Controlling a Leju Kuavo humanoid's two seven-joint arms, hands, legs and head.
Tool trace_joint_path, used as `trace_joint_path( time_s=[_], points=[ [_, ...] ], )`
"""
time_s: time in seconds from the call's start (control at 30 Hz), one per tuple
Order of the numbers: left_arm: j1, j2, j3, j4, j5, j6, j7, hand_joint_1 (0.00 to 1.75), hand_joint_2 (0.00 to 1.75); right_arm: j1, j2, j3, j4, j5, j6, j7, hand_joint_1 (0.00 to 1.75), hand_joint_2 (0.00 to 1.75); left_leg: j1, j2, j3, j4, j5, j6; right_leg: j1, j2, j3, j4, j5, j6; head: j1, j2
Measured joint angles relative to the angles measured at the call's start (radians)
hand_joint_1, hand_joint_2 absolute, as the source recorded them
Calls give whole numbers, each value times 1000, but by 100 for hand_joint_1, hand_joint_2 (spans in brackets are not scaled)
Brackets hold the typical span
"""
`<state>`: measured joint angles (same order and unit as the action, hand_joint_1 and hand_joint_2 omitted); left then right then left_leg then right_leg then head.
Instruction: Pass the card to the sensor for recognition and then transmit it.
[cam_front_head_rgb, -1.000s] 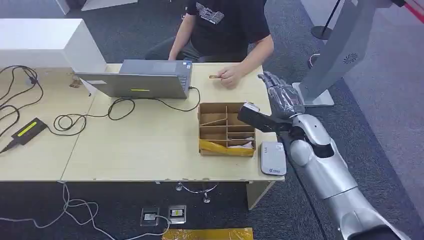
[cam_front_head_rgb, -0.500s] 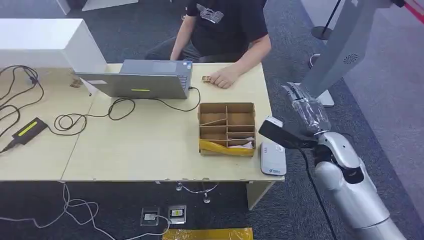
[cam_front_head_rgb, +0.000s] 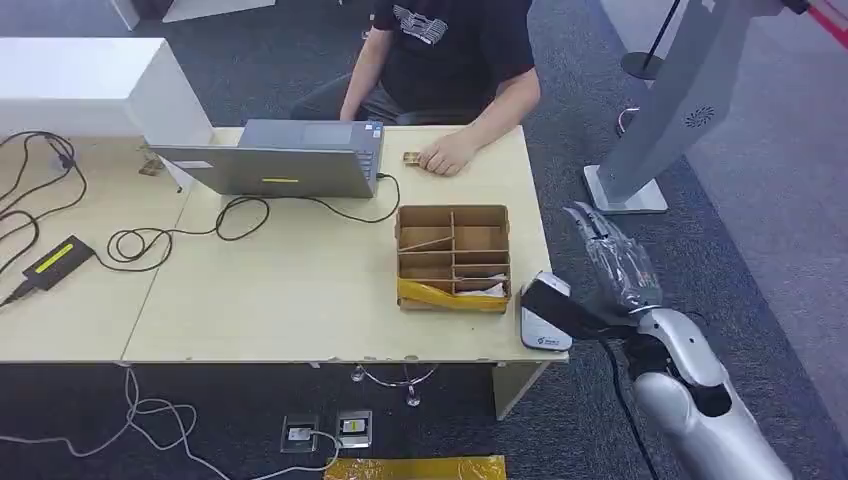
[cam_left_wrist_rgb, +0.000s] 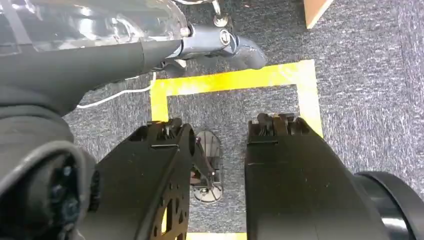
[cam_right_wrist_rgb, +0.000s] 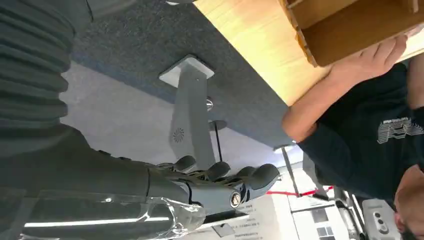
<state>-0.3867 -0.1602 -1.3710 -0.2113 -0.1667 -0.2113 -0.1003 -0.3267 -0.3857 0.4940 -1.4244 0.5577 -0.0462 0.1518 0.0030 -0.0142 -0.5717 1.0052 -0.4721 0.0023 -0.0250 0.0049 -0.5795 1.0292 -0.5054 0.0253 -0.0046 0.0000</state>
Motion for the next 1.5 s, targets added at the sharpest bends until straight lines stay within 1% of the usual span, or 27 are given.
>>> trace_joint_path(
  time_s=[0.27, 0.57, 0.77, 0.9, 1.07, 1.23, 1.5],
  points=[
    [0, -6, 5, 0, -9, -2, 0, 0, 0, 2, 7, 27, 6, 15, -36, -9, 0, 175, 0, 0, 0, 0, 0, 0, 0, 0, 0, 0, 0, 0, 0, 0],
    [-1, -18, 19, 0, -20, -5, 5, 0, 0, -3, 37, 49, 39, 21, -50, -30, 0, 175, 0, -1, -1, 0, 0, 0, 0, 0, 0, 0, 0, 0, 0, 0],
    [-1, -25, 26, 0, -26, -7, 10, 0, 0, -10, 70, 60, 74, 26, -54, -52, 0, 175, 0, -1, -1, 0, 0, 0, 0, -1, 0, 0, 0, 0, 0, 0],
    [-1, -26, 29, 0, -27, 0, 14, 0, 0, -5, 92, 71, 102, 25, -75, -63, 0, 175, 0, -1, 0, 0, 0, 0, 0, 0, 0, 0, 0, 0, 0, 0],
    [-1, -27, 44, 0, -29, 0, 24, 0, 0, 2, 127, 78, 134, -5, -86, -83, 0, 175, 0, -1, -1, 0, 0, 0, 0, 0, 0, 0, 0, 0, 0, 0],
    [-1, -27, 51, 0, -29, 0, 29, 0, 0, 0, 155, 88, 170, -5, -92, -99, 0, 175, 0, -1, -1, 0, 0, 0, 0, 0, 0, 0, 0, 0, 0, 0],
    [-1, -29, 61, 0, -35, -3, 29, 0, 0, -5, 174, 93, 206, 16, -92, -119, 0, 175, 0, -1, -1, 0, 0, 0, 0, 0, 0, 0, 0, 0, 0, 0]
  ],
)
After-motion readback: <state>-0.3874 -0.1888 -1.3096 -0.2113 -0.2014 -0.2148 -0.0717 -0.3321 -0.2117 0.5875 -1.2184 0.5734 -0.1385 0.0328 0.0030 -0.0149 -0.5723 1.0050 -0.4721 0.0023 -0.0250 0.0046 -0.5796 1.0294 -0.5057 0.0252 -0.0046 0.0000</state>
